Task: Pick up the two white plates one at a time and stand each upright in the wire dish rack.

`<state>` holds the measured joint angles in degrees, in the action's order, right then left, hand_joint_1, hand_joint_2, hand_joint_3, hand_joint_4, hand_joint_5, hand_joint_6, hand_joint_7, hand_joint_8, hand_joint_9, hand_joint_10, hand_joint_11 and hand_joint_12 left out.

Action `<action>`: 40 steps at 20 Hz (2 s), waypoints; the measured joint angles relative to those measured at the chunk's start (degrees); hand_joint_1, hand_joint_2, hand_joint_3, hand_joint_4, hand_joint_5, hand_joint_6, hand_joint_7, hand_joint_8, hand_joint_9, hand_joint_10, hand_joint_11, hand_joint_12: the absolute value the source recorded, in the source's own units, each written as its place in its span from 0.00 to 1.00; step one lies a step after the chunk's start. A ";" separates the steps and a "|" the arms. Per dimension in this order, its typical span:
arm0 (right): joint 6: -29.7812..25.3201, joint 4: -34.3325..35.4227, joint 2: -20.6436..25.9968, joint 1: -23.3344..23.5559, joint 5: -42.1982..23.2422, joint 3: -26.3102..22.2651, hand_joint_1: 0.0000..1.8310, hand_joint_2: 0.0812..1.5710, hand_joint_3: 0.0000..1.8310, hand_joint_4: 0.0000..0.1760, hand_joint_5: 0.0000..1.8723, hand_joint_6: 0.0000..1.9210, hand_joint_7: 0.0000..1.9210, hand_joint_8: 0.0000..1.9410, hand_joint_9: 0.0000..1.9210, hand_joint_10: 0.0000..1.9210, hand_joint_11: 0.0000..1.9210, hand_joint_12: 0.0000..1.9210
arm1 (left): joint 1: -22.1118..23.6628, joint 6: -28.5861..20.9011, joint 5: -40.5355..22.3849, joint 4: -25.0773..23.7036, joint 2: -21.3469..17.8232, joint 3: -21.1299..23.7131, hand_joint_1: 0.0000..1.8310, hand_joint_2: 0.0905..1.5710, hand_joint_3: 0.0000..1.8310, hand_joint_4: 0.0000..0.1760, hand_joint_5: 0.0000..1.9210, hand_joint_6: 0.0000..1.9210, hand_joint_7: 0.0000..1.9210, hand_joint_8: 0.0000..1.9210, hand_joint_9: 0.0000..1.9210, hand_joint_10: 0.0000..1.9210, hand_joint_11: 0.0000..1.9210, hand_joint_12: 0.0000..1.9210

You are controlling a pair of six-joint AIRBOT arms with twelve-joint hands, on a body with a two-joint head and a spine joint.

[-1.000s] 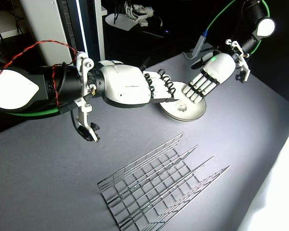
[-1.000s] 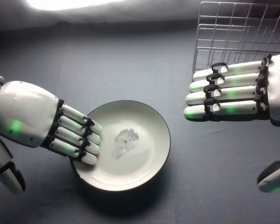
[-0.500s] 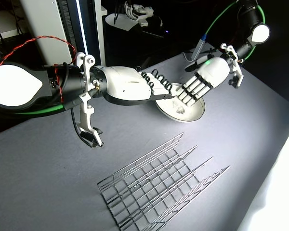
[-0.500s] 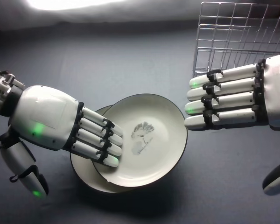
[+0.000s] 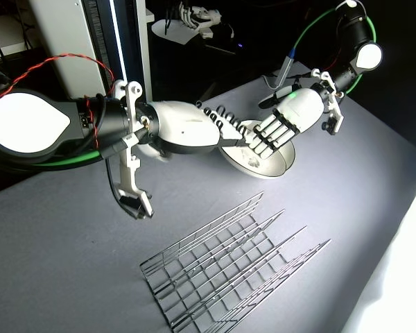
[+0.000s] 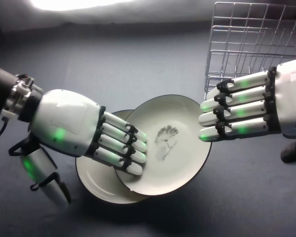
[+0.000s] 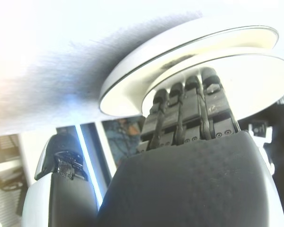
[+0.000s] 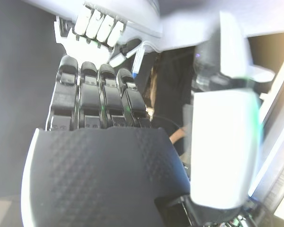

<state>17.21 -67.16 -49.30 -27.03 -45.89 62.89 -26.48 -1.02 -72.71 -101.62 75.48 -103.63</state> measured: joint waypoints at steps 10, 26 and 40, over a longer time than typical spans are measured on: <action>-0.17 0.13 -5.38 -0.90 2.47 2.67 0.68 0.57 0.00 0.00 0.10 0.00 0.10 0.00 0.12 0.01 0.00 0.42 | 0.79 -0.50 0.70 0.04 0.72 0.00 0.00 0.69 0.00 0.00 0.06 0.00 0.06 0.00 0.05 0.00 0.00 0.09; -0.20 0.50 -15.96 -0.87 6.80 8.59 0.63 0.66 0.01 0.00 0.17 0.00 0.16 0.00 0.17 0.00 0.00 0.48 | 0.79 -0.50 0.83 0.07 0.83 -0.07 0.00 0.69 0.00 0.00 0.05 0.00 0.05 0.00 0.04 0.00 0.00 0.09; -0.17 2.25 -18.53 0.00 7.67 9.33 0.65 0.65 0.00 0.00 0.42 0.01 0.43 0.01 0.41 0.02 0.18 0.54 | 0.79 -0.52 0.66 0.81 1.16 -0.17 0.00 0.70 0.00 0.00 0.05 0.00 0.05 0.00 0.04 0.00 0.00 0.08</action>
<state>17.04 -64.90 -67.83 -27.03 -38.22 72.23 -25.69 -1.54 -72.05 -100.82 76.64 -103.81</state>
